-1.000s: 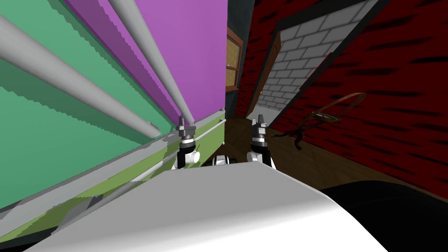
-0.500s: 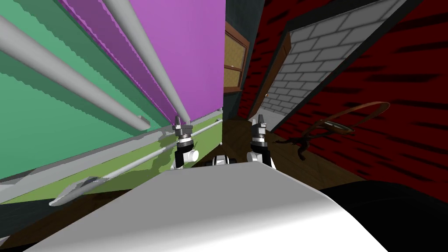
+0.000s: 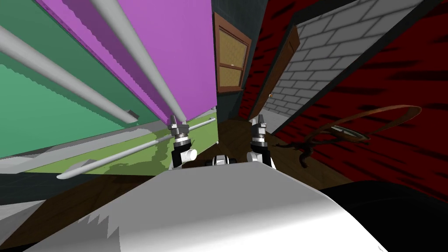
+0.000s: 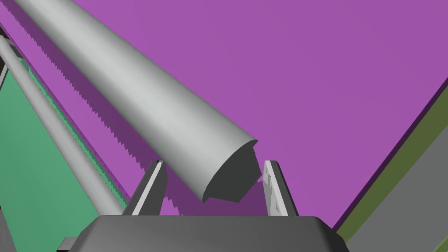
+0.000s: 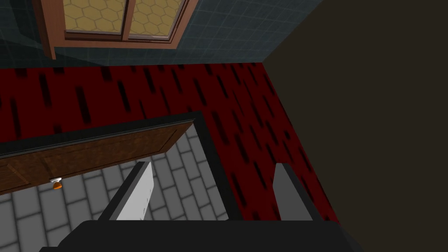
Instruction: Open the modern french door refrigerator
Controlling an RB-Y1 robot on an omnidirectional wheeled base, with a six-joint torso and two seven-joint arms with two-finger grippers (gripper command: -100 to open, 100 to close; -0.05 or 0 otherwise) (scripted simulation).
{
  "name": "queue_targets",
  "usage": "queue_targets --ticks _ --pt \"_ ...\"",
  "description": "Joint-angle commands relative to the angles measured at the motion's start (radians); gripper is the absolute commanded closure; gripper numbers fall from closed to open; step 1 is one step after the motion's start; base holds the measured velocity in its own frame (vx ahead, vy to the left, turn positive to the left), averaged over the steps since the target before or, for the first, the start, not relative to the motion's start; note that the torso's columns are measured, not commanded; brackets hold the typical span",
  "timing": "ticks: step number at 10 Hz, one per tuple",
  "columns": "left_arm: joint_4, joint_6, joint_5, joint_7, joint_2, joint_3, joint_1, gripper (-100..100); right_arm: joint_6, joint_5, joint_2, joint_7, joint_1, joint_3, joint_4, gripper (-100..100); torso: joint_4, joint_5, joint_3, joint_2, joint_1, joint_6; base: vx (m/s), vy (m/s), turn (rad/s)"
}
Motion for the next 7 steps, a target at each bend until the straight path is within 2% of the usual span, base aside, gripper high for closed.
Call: queue_targets --ticks 1,3,7 --pt "-0.004 0.000 0.013 -0.014 -0.002 0.014 0.009 100 0.000 0.000 0.000 0.000 0.000 0.000 0.000 0 -0.002 0.003 0.000 -0.001 0.009 0.000 0.000 -0.157 0.101" --pt "-0.019 -0.006 0.034 -0.037 -0.005 0.039 0.019 100 0.000 0.000 0.000 0.000 0.000 0.000 0.000 0 -0.006 0.006 0.001 -0.003 0.005 -0.005 0.079 -0.264 0.218" --pt "-0.035 -0.012 0.056 -0.060 -0.008 0.063 0.028 100 0.000 0.000 0.000 0.000 0.000 0.000 0.000 0 -0.005 0.002 -0.001 -0.005 -0.002 0.000 0.033 -0.229 0.121"
